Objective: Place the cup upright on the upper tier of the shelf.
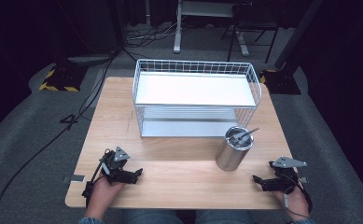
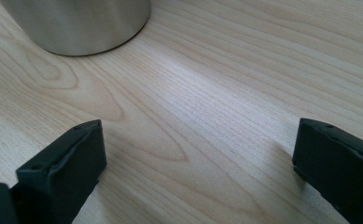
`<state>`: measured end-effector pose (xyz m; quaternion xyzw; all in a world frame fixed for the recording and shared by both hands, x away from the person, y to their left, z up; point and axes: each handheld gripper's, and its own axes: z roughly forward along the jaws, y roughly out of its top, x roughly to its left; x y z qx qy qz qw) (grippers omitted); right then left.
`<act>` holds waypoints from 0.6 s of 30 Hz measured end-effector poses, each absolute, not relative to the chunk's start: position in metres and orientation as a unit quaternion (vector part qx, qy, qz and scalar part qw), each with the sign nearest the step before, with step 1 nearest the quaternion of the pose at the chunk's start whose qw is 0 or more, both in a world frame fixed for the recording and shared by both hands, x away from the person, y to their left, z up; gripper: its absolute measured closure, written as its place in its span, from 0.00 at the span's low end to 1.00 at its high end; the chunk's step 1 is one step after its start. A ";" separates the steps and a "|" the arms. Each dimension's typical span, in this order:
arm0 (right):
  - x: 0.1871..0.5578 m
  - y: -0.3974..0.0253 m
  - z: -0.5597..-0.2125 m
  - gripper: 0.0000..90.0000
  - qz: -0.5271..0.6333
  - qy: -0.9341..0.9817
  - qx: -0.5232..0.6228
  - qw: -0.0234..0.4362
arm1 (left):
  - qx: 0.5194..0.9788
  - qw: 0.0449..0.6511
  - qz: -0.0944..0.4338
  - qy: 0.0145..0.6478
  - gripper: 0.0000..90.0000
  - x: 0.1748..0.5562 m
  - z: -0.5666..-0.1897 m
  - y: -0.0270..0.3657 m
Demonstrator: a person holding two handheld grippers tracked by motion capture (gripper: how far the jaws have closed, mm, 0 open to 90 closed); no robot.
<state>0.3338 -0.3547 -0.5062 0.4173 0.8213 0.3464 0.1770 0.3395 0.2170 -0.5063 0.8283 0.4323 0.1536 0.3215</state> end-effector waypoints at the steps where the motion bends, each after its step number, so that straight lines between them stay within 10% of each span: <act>1: 0.334 -0.355 -0.506 0.03 0.346 0.821 0.417 0.177 | 0.828 0.322 0.153 0.433 0.01 0.340 -0.506 0.217; 18: 0.334 -0.360 -0.503 0.05 0.339 0.814 0.432 0.189 | 0.828 0.322 0.156 0.431 0.01 0.347 -0.507 0.216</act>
